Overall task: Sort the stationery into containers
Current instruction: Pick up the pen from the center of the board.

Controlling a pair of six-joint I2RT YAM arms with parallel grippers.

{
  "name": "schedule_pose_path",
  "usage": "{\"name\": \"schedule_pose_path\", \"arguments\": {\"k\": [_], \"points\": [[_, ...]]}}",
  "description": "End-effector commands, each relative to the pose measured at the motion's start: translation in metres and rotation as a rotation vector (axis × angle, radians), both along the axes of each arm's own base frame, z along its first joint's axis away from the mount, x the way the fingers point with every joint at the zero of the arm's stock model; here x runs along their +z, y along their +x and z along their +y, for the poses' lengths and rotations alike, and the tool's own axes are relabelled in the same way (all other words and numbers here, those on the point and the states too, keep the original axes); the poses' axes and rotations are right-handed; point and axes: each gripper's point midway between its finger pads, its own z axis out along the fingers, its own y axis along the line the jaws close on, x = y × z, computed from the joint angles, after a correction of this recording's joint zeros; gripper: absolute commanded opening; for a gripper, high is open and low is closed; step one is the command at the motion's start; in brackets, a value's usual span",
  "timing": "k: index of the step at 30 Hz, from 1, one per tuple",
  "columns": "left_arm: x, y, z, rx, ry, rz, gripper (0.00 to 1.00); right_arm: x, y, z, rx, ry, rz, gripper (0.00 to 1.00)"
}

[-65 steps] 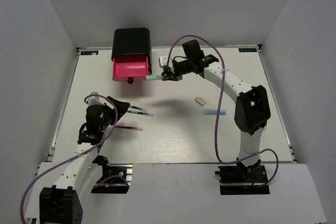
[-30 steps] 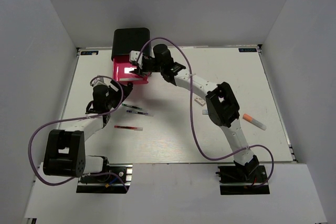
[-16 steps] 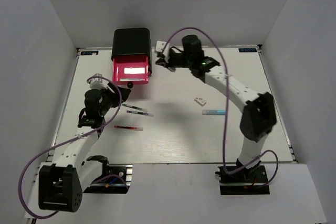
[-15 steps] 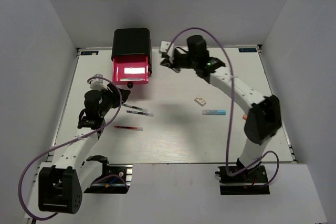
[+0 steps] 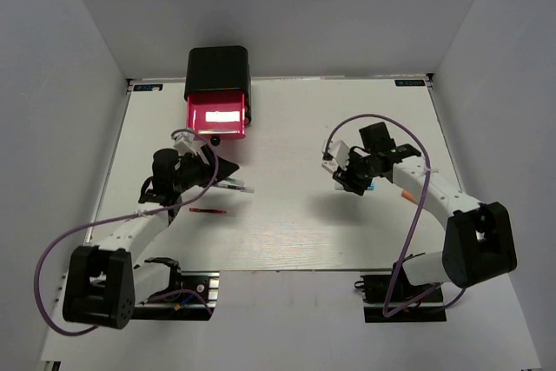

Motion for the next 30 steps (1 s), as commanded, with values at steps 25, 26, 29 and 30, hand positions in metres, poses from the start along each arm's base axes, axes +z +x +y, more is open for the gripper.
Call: {"name": "schedule_pose_path", "arguments": {"k": [25,26,29,30], "points": [[0.005,-0.012,-0.062,-0.180,0.242,0.015,0.74,-0.059,0.040,-0.037,0.107,-0.076,0.106,0.53],[-0.002,-0.017,-0.058,-0.159,0.239,0.044,0.74,-0.064,0.039,-0.037,0.115,-0.080,0.118,0.53],[-0.006,-0.026,-0.044,-0.083,0.237,0.068,0.75,-0.069,0.034,-0.039,0.124,-0.084,0.132,0.50],[0.000,-0.027,-0.041,-0.047,0.214,0.061,0.75,-0.075,0.028,-0.041,0.131,-0.088,0.147,0.49]]}}
